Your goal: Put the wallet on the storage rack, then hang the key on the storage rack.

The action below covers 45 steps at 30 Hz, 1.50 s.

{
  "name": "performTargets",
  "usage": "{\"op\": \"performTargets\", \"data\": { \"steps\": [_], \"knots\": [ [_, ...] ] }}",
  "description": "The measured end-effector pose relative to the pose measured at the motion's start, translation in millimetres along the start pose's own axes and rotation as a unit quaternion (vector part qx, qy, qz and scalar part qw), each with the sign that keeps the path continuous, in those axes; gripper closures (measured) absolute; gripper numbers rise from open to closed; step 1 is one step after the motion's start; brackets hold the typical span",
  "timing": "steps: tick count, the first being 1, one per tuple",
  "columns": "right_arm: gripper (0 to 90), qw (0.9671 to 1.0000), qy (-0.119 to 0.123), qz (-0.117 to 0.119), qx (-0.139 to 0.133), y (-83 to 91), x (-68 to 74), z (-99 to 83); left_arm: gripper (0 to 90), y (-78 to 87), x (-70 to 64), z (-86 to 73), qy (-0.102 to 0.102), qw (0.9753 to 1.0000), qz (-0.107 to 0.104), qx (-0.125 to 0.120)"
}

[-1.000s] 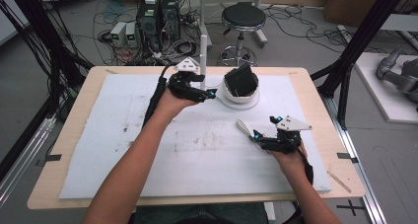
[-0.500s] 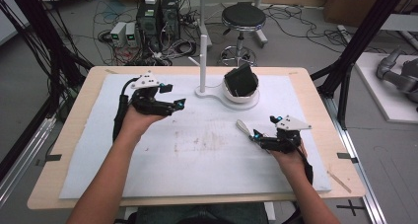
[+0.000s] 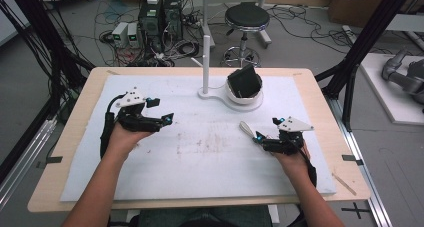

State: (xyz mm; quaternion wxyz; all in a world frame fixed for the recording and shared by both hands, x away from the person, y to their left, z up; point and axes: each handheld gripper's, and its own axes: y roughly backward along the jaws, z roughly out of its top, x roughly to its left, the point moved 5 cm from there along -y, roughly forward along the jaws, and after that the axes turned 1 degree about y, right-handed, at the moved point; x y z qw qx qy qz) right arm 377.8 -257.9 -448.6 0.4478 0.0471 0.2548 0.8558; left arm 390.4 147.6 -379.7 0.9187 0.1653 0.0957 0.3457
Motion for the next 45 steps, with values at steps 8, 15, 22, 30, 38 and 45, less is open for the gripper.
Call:
{"op": "performTargets", "data": {
  "steps": [8,15,22,30,38,45],
  "knots": [
    [19.1,1.0,0.0,0.001,0.006,-2.6,-1.4,-1.3,20.6,-9.1,-4.5,-4.4,-0.017,0.9995,-0.026,0.003],
    [19.1,0.9998,0.009,0.008,0.017,-6.0,3.5,-1.6,20.7,-5.7,1.6,-8.0,-0.007,0.9999,-0.015,0.002],
    [19.1,0.9991,0.01,0.017,0.037,-14.2,10.3,-0.3,20.5,5.8,14.5,-13.7,0.009,0.9998,-0.006,-0.014],
    [19.1,0.9939,-0.001,0.031,0.106,-36.0,16.7,-8.5,20.4,15.0,23.3,-23.5,0.013,0.9998,0.008,-0.01],
    [49.8,0.9851,-0.019,0.07,0.156,-40.7,21.4,-13.9,20.4,18.9,29.0,-32.7,0.013,0.9998,0.015,0.006],
    [82.7,0.9843,-0.024,0.074,0.159,-38.5,21.5,-12.7,20.4,21.5,29.9,-36.4,0.022,0.9997,0.009,0.001]
  ]
}}
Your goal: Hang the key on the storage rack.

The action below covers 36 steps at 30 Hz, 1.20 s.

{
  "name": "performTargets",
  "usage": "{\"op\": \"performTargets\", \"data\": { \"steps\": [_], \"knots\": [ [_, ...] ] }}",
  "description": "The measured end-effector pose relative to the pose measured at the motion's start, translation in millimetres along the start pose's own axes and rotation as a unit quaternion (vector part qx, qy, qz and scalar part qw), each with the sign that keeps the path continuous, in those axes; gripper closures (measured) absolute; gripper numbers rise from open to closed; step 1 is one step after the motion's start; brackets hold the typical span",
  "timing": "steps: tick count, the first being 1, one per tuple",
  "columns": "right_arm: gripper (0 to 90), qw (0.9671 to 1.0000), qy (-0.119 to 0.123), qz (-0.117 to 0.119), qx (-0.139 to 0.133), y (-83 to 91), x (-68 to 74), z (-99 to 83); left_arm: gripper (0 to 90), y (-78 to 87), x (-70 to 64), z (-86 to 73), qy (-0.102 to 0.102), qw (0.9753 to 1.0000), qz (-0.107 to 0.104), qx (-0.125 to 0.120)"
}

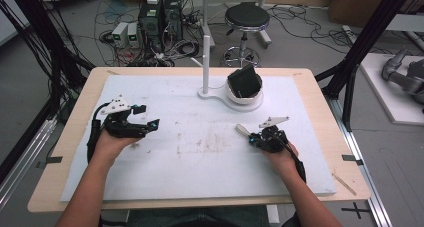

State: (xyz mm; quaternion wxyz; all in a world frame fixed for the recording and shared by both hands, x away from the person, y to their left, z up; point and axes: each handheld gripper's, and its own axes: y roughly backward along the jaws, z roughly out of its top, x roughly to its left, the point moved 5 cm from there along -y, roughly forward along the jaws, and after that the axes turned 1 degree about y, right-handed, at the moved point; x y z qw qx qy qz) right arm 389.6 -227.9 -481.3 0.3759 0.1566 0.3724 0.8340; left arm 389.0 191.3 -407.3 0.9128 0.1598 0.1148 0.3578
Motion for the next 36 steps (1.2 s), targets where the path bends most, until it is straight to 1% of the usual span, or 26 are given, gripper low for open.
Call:
{"op": "performTargets", "data": {
  "steps": [3,4,6,7,9,10,11,16,19,24,26,27,28,30,33,36],
  "knots": [
    [83.3,1.0,-0.003,0.001,-0.002,0.4,-0.7,0.3,20.4,2.6,1.9,-1.0,0.003,1.0,0.002,-0.002],
    [83.3,1.0,-0.003,-0.001,-0.006,1.5,-0.6,1.0,20.4,3.4,2.4,-1.0,0.003,1.0,0.001,-0.003],
    [83.3,0.9996,0.0,0.001,-0.027,6.1,-0.4,5.2,20.4,4.7,3.3,-1.1,0.006,1.0,0.0,-0.005],
    [83.3,0.9996,0.0,0.001,-0.027,6.1,-0.4,5.2,20.4,4.7,3.3,-1.1,0.006,1.0,0.0,-0.005],
    [83.3,0.9986,0.007,-0.001,-0.052,12.3,0.7,11.0,20.4,5.2,3.9,-1.5,0.011,0.9999,-0.006,-0.009],
    [83.3,0.9983,0.006,-0.001,-0.058,15.3,1.9,13.8,20.4,5.2,4.4,-1.7,0.013,0.9999,-0.007,-0.009],
    [83.3,0.9967,0.012,0.002,-0.08,20.4,4.7,19.7,20.4,4.7,4.7,-1.8,0.016,0.9998,-0.009,-0.01],
    [83.3,0.9935,0.022,0.003,-0.111,30.0,8.8,36.7,20.4,4.5,4.9,-1.3,0.021,0.9996,-0.011,-0.015],
    [83.3,0.9912,0.027,0.005,-0.129,34.9,10.5,48.9,20.4,6.6,6.9,-1.2,0.023,0.9996,-0.007,-0.016],
    [83.3,0.9866,0.033,0.007,-0.16,41.8,12.0,77.4,20.4,9.3,9.3,-1.7,0.024,0.9996,0.0,-0.016],
    [83.3,0.9843,0.04,0.004,-0.172,44.1,12.7,91.8,20.4,9.6,9.5,-1.6,0.023,0.9996,0.002,-0.017],
    [83.3,0.9843,0.04,0.004,-0.172,44.1,12.7,91.8,20.4,9.6,9.5,-1.6,0.023,0.9996,0.002,-0.017],
    [83.3,0.9822,0.045,0.002,-0.182,46.6,13.9,107.4,20.4,8.8,9.0,-1.5,0.025,0.9995,0.002,-0.017],
    [83.3,0.9804,0.055,-0.002,-0.189,48.4,15.7,122.7,20.4,8.2,9.0,-1.7,0.023,0.9996,0.002,-0.015],
    [83.3,0.9785,0.068,-0.009,-0.194,50.0,18.5,143.6,20.4,7.6,8.8,-1.7,0.025,0.9996,0.001,-0.016],
    [83.3,0.9767,0.074,-0.012,-0.201,51.3,21.3,160.6,20.4,7.8,9.0,-1.7,0.024,0.9996,0.001,-0.015]
  ]
}}
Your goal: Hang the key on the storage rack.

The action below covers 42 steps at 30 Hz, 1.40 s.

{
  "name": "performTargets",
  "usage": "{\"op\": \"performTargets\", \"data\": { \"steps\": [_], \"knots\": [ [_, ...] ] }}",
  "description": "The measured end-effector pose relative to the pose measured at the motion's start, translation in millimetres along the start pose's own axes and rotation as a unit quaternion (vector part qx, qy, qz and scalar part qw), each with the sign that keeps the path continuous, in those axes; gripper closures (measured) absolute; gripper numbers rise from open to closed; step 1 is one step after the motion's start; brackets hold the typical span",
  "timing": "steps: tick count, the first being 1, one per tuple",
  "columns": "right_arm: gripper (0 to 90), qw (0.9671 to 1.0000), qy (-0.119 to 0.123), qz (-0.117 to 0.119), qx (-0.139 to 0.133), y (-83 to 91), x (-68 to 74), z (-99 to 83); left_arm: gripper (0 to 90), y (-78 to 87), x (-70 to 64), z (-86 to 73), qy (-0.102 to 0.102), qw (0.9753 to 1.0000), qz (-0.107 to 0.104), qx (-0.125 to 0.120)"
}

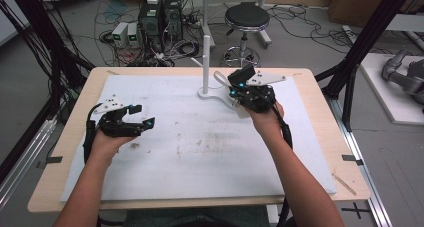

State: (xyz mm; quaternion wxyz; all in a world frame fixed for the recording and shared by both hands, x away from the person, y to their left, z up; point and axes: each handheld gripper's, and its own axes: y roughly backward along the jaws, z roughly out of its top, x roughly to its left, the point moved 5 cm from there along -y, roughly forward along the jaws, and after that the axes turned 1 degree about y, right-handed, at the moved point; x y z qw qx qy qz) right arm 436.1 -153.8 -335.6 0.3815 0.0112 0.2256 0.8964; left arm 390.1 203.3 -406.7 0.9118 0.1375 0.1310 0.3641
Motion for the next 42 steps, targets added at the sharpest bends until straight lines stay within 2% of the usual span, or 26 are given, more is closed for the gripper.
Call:
{"op": "performTargets", "data": {
  "steps": [7,13,19,22,26,34,42],
  "knots": [
    [83.2,0.9998,0.017,-0.004,-0.003,-14.7,0.3,26.4,20.4,2.8,2.5,-0.4,0.002,1.0,0.003,-0.002],
    [83.3,0.9995,0.028,-0.011,-0.011,-26.6,-0.7,45.8,20.4,-0.4,-0.5,-1.4,-0.004,1.0,0.002,0.007],
    [83.2,0.9997,0.019,-0.009,-0.015,-36.8,-5.2,57.9,20.4,-0.2,0.0,-2.7,-0.005,1.0,0.004,0.007],
    [83.2,0.9995,0.024,-0.01,-0.018,-40.0,-5.5,63.9,20.4,-1.0,0.1,-4.4,-0.006,0.9999,0.004,0.012],
    [83.2,0.9991,0.038,-0.016,-0.013,-45.2,-5.1,66.6,20.4,-1.5,-0.8,-4.4,-0.006,0.9999,0.002,0.012],
    [83.2,0.999,0.04,-0.019,-0.006,-52.8,-3.7,65.0,20.4,0.2,-0.1,-5.3,-0.001,0.9999,0.003,0.011],
    [83.2,0.9989,0.038,-0.026,0.008,-60.9,-11.6,63.1,20.4,-0.9,0.8,-7.2,0.005,0.9999,0.003,0.011]
  ]
}}
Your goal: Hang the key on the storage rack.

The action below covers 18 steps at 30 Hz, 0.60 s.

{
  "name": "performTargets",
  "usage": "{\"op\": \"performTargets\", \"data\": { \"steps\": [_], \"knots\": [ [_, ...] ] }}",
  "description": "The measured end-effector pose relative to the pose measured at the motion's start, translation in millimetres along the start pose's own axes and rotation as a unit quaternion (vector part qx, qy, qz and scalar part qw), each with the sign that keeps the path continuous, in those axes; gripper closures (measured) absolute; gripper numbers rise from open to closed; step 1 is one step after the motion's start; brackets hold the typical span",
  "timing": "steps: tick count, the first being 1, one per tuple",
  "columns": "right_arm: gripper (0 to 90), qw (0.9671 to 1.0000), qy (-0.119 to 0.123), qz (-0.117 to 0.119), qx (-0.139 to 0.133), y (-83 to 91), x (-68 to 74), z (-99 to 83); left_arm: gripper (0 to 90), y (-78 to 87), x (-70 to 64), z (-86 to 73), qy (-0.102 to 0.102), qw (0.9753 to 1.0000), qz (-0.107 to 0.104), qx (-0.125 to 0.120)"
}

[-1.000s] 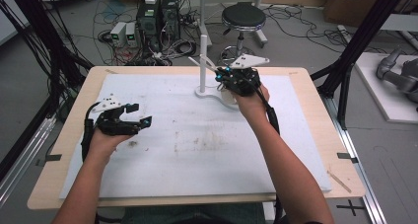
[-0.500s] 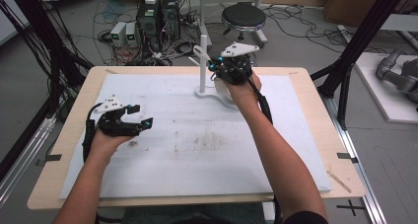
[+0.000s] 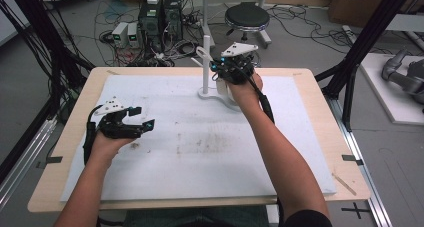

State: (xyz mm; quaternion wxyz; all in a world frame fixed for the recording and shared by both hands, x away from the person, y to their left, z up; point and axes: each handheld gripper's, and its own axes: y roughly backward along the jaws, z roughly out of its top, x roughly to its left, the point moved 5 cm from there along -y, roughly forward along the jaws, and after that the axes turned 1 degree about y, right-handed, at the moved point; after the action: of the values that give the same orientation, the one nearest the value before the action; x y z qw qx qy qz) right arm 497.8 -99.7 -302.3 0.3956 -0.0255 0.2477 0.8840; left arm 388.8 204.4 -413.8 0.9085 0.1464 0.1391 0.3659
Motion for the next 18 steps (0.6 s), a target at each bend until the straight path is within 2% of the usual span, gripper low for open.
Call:
{"op": "performTargets", "data": {
  "steps": [4,8,14,18],
  "knots": [
    [83.2,1.0,0.005,-0.001,0.003,-4.5,-0.5,0.9,20.4,0.3,1.1,-0.6,-0.001,1.0,0.001,0.001],
    [83.2,0.9997,0.018,-0.007,0.017,-15.2,0.8,-1.7,20.4,0.7,1.7,-1.1,0.001,1.0,0.001,0.001],
    [83.1,0.9994,0.014,-0.015,0.029,-24.1,-3.1,-7.5,20.4,2.1,3.4,-2.9,0.004,1.0,0.003,0.001],
    [83.1,0.9985,0.013,-0.023,0.048,-32.7,-7.8,-15.0,20.4,1.9,3.8,-3.7,0.004,1.0,0.002,0.003]
  ]
}}
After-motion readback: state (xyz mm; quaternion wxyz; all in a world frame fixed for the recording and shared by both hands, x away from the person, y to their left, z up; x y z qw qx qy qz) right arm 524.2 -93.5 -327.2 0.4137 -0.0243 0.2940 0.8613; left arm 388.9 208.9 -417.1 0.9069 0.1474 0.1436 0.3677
